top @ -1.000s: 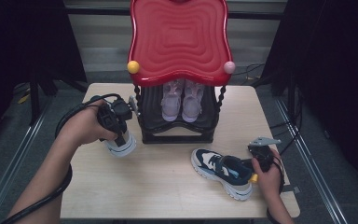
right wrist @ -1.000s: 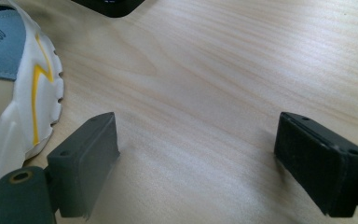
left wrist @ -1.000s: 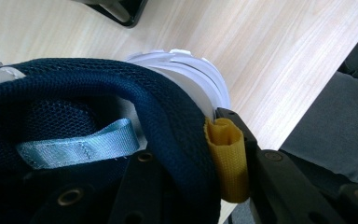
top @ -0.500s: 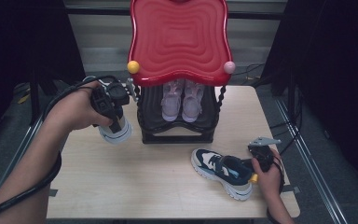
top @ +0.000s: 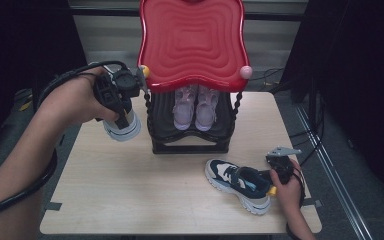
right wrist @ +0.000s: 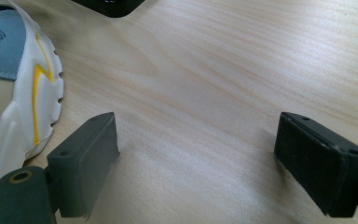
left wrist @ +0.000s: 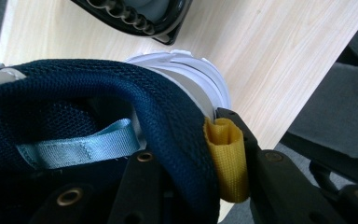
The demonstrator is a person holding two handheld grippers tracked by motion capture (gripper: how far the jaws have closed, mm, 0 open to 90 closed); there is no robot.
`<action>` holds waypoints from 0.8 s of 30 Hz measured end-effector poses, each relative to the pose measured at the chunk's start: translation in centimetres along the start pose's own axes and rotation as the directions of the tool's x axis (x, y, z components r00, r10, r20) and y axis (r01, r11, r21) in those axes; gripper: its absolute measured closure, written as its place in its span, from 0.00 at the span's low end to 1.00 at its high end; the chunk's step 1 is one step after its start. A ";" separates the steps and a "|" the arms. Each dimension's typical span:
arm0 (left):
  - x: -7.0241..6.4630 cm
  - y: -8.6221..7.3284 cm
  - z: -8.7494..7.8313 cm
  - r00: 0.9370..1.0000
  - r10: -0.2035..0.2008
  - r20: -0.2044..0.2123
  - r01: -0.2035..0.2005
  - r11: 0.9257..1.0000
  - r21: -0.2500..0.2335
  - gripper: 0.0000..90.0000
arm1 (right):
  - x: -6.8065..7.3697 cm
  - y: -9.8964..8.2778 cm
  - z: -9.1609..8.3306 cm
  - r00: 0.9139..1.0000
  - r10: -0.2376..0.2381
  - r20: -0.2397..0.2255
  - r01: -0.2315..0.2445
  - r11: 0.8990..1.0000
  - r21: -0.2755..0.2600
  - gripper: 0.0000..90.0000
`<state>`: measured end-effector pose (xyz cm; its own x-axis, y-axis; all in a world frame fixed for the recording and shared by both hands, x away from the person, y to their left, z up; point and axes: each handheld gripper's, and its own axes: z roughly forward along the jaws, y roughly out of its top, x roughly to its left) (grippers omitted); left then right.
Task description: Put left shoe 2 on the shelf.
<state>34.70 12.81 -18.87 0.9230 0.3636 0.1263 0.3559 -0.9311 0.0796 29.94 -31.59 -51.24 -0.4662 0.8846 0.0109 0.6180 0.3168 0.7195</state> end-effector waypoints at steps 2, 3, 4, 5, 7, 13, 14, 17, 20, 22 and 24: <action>0.0 0.2 -0.5 1.000 0.009 -0.016 -0.009 1.000 0.002 0.80 | 0.0 0.0 0.0 1.000 0.000 0.000 0.000 1.000 0.000 0.14; 0.0 0.3 -0.8 1.000 0.013 -0.025 -0.013 1.000 0.003 0.80 | 0.0 0.0 0.0 1.000 0.000 0.000 0.000 1.000 0.000 0.14; 0.0 0.3 -1.0 0.999 0.013 -0.030 -0.013 1.000 0.000 0.80 | 0.0 0.0 0.0 1.000 0.000 0.000 0.000 1.000 0.000 0.14; 0.0 0.4 -1.3 0.999 0.019 -0.032 -0.019 1.000 0.002 0.80 | 0.0 0.0 0.0 1.000 0.000 0.000 0.000 1.000 0.000 0.14; -0.1 0.6 -1.9 0.999 0.027 -0.040 -0.027 1.000 0.000 0.80 | 0.0 0.0 0.0 1.000 0.000 0.000 0.000 1.000 0.000 0.14; 0.0 1.0 -3.6 0.997 0.041 -0.063 -0.042 0.999 -0.001 0.80 | 0.0 0.0 0.0 1.000 0.005 -0.005 -0.005 1.000 0.007 0.14; -0.1 1.1 -3.8 0.997 0.041 -0.068 -0.041 0.999 -0.002 0.80 | 0.0 0.0 0.0 1.000 0.005 -0.005 -0.005 1.000 0.007 0.14; -0.1 1.3 -4.8 0.995 0.046 -0.083 -0.047 0.999 -0.003 0.80 | 0.0 0.0 0.0 1.000 0.003 -0.004 -0.003 1.000 0.005 0.14; -0.1 1.4 -5.6 0.995 0.048 -0.092 -0.049 0.999 -0.006 0.80 | 0.0 0.0 0.0 1.000 0.005 -0.005 -0.005 1.000 0.007 0.14; -0.1 1.6 -6.2 0.993 0.051 -0.105 -0.052 0.999 -0.009 0.80 | 0.0 0.0 0.0 1.000 0.005 -0.005 -0.005 1.000 0.007 0.14; -0.2 1.7 -6.7 0.991 0.058 -0.123 -0.061 0.998 -0.013 0.80 | 0.0 0.0 0.0 1.000 0.005 -0.005 -0.005 1.000 0.007 0.14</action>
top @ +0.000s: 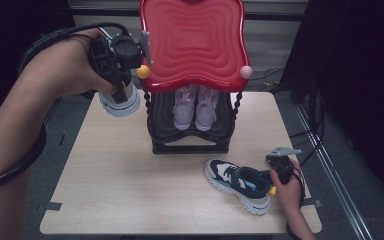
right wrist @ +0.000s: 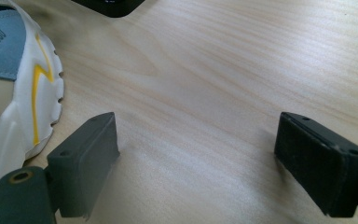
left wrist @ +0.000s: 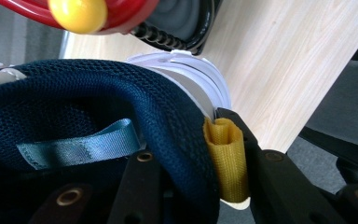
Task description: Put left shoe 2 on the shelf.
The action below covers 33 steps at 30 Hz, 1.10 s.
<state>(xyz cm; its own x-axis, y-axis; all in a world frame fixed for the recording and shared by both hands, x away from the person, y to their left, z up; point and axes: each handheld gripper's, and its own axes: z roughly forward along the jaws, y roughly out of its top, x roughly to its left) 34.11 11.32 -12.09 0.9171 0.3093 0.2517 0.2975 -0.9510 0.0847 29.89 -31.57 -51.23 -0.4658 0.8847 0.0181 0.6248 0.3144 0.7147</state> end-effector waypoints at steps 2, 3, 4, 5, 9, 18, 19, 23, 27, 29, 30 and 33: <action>0.0 0.1 -0.6 1.000 0.006 -0.006 -0.006 1.000 -0.004 0.80 | 0.0 0.0 0.0 1.000 0.000 0.000 0.000 1.000 0.000 0.14; 0.0 0.2 -0.9 1.000 0.014 -0.018 -0.014 1.000 -0.003 0.80 | 0.0 0.0 0.0 1.000 0.000 0.000 0.000 1.000 0.000 0.14; 0.0 0.3 -1.1 1.000 0.016 -0.022 -0.016 1.000 -0.006 0.80 | 0.0 0.0 0.0 1.000 0.000 0.000 0.000 1.000 0.000 0.14; -0.1 0.4 -1.4 0.999 0.023 -0.035 -0.023 1.000 -0.012 0.80 | 0.0 0.0 0.0 1.000 0.000 0.000 0.000 1.000 0.000 0.14; -0.3 1.0 -2.4 0.997 0.051 -0.063 -0.053 0.998 -0.028 0.80 | 0.0 0.0 0.0 1.000 0.000 0.000 0.000 1.000 0.000 0.14; -0.4 3.1 -3.8 0.986 0.110 -0.123 -0.117 0.992 -0.049 0.80 | 0.0 0.0 0.0 1.000 0.000 -0.001 0.000 1.000 -0.002 0.14; -0.4 3.4 -3.8 0.984 0.121 -0.130 -0.128 0.991 -0.049 0.79 | 0.0 0.0 0.0 1.000 0.000 -0.001 0.000 1.000 -0.002 0.14; -0.4 4.7 -3.8 0.977 0.144 -0.159 -0.155 0.986 -0.056 0.79 | 0.0 0.0 0.0 1.000 0.001 -0.001 -0.001 1.000 -0.003 0.14; -0.1 5.9 -3.6 0.973 0.163 -0.164 -0.175 0.983 -0.062 0.79 | 0.0 0.0 0.0 1.000 0.000 -0.001 0.000 1.000 -0.002 0.14; 0.0 6.4 -3.4 0.970 0.174 -0.170 -0.187 0.981 -0.059 0.79 | 0.0 0.0 0.0 1.000 0.000 -0.001 0.000 1.000 -0.002 0.14; 0.1 6.7 -3.3 0.969 0.174 -0.174 -0.187 0.980 -0.061 0.79 | 0.0 0.0 0.0 1.000 0.000 -0.001 0.000 1.000 -0.002 0.14; 0.5 7.4 -3.1 0.965 0.196 -0.176 -0.208 0.977 -0.050 0.79 | 0.0 0.0 0.0 1.000 0.002 -0.002 -0.002 1.000 -0.002 0.14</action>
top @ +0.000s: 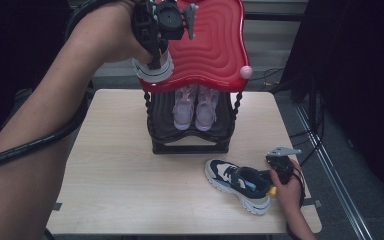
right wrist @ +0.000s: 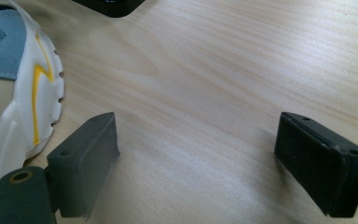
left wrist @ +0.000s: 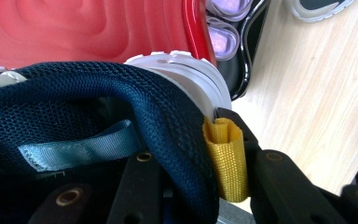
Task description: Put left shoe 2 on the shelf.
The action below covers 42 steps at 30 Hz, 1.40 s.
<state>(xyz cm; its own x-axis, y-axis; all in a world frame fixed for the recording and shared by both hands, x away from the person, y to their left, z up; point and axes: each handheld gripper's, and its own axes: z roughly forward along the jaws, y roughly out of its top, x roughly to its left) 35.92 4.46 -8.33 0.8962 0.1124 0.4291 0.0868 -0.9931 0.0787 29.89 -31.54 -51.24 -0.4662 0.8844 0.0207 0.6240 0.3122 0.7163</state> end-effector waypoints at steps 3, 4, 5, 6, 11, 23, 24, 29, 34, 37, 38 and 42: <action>0.4 0.4 0.4 1.000 0.016 -0.010 -0.016 1.000 0.003 0.79 | 0.0 0.0 0.0 1.000 0.000 -0.001 0.000 1.000 0.000 0.14; 0.6 0.6 0.6 1.000 0.026 -0.015 -0.026 1.000 0.011 0.79 | 0.0 0.0 0.0 1.000 0.000 -0.001 0.000 1.000 0.000 0.14; 0.7 0.7 0.8 0.999 0.032 -0.017 -0.031 0.999 0.015 0.79 | 0.0 0.0 0.0 1.000 -0.001 -0.001 0.001 1.000 0.000 0.14; 0.9 0.9 1.0 0.999 0.039 -0.018 -0.038 0.999 0.019 0.79 | 0.0 0.0 0.0 1.000 0.000 -0.001 0.000 1.000 0.000 0.14; 1.5 1.7 1.7 0.998 0.056 -0.016 -0.056 0.998 0.004 0.79 | 0.0 0.0 0.0 1.000 0.000 0.000 0.000 1.000 0.002 0.14; 2.6 3.8 3.2 0.993 0.116 -0.012 -0.116 0.993 0.008 0.78 | 0.0 0.0 0.0 1.000 0.001 0.000 -0.001 1.000 0.002 0.14; 2.6 3.9 3.3 0.993 0.116 -0.013 -0.116 0.993 0.004 0.78 | 0.0 0.0 0.0 1.000 0.001 -0.001 -0.001 1.000 0.001 0.14; 2.9 4.6 3.8 0.992 0.129 -0.009 -0.129 0.992 0.003 0.78 | 0.0 0.0 0.0 1.000 -0.002 0.000 0.002 1.000 0.000 0.14; 3.1 5.1 4.1 0.989 0.147 -0.008 -0.147 0.989 0.001 0.77 | 0.0 0.0 0.0 1.000 0.000 0.000 0.000 1.000 0.002 0.14; 3.2 5.2 4.3 0.990 0.140 -0.004 -0.140 0.990 -0.010 0.77 | 0.0 0.0 0.0 1.000 0.000 0.000 0.000 1.000 0.002 0.14; 3.2 5.3 4.3 0.990 0.144 -0.002 -0.144 0.990 -0.007 0.77 | 0.0 0.0 0.0 1.000 0.000 0.000 0.000 1.000 0.002 0.14; 3.4 5.4 4.6 0.988 0.153 -0.004 -0.153 0.988 0.001 0.77 | 0.0 0.0 0.0 1.000 -0.002 -0.001 0.002 1.000 0.000 0.14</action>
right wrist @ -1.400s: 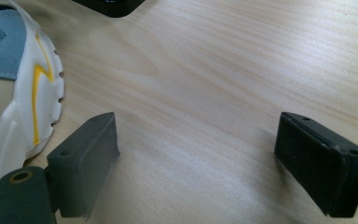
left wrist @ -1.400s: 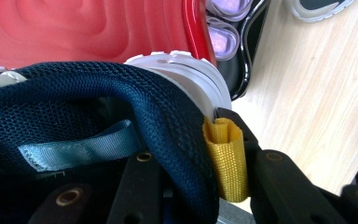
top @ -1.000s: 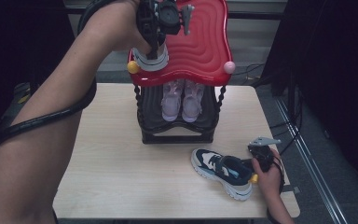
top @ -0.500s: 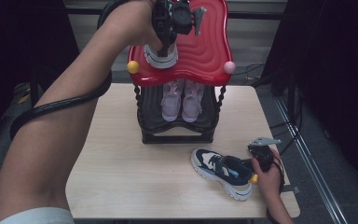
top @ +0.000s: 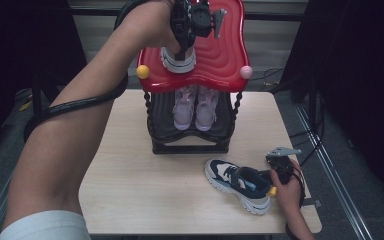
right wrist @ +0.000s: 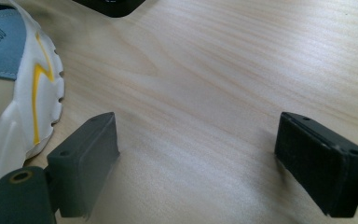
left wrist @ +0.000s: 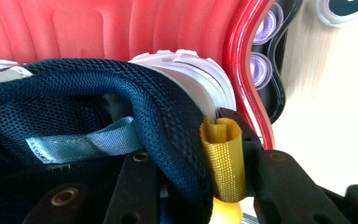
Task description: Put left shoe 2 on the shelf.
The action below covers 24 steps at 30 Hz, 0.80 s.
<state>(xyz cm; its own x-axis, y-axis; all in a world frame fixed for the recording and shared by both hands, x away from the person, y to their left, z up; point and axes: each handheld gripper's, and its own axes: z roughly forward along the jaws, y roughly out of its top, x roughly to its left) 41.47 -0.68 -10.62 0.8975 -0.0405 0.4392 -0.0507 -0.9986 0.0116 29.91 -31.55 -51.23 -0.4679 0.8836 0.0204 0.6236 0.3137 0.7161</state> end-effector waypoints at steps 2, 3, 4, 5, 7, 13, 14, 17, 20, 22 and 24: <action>0.1 0.0 0.1 1.000 0.000 -0.005 0.000 1.000 -0.001 0.77 | 0.0 0.0 0.0 1.000 0.002 0.001 -0.002 1.000 0.001 0.14; 0.1 0.0 0.2 1.000 0.003 -0.006 -0.003 1.000 0.000 0.77 | 0.0 0.0 0.0 1.000 0.002 0.001 -0.002 1.000 0.001 0.14; 0.2 0.1 0.2 1.000 0.005 -0.006 -0.005 1.000 0.003 0.77 | 0.0 0.0 0.0 1.000 0.001 0.001 -0.001 1.000 0.002 0.14; 0.2 0.1 0.3 1.000 0.009 -0.006 -0.009 1.000 0.005 0.77 | 0.0 0.0 0.0 1.000 0.002 0.001 -0.002 1.000 0.002 0.14; 0.3 0.1 0.4 1.000 0.011 -0.005 -0.011 1.000 0.006 0.77 | 0.0 0.0 0.0 1.000 0.001 0.001 -0.001 1.000 0.002 0.14; 0.4 0.0 0.8 1.000 0.008 0.007 -0.008 1.000 -0.003 0.76 | 0.0 0.0 0.0 1.000 0.001 0.001 -0.001 1.000 0.002 0.14; 0.4 0.0 0.8 1.000 0.008 0.009 -0.008 1.000 -0.004 0.75 | 0.0 0.0 0.0 1.000 0.001 0.001 -0.001 1.000 0.002 0.14; 0.4 -0.1 0.8 1.000 0.007 0.010 -0.007 1.000 -0.010 0.75 | 0.0 0.0 0.0 1.000 0.001 0.001 -0.001 1.000 0.002 0.14; 0.5 -0.2 0.9 1.000 0.005 0.013 -0.005 1.000 -0.015 0.75 | 0.0 0.0 0.0 1.000 0.001 0.001 -0.001 1.000 0.002 0.14; 0.5 -0.3 0.9 1.000 0.001 0.015 -0.001 1.000 -0.016 0.75 | 0.0 0.0 0.0 1.000 0.001 0.000 -0.001 1.000 0.001 0.14; 0.5 -0.5 1.0 1.000 -0.005 0.014 0.005 1.000 -0.015 0.75 | 0.0 0.0 0.0 1.000 0.001 0.001 -0.001 1.000 0.002 0.14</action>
<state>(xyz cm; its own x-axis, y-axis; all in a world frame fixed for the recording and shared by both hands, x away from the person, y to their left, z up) 42.38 -0.28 -11.26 0.9038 -0.0364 0.4265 -0.0531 -0.9982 0.0273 29.89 -31.54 -51.23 -0.4665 0.8843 0.0203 0.6252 0.3134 0.7148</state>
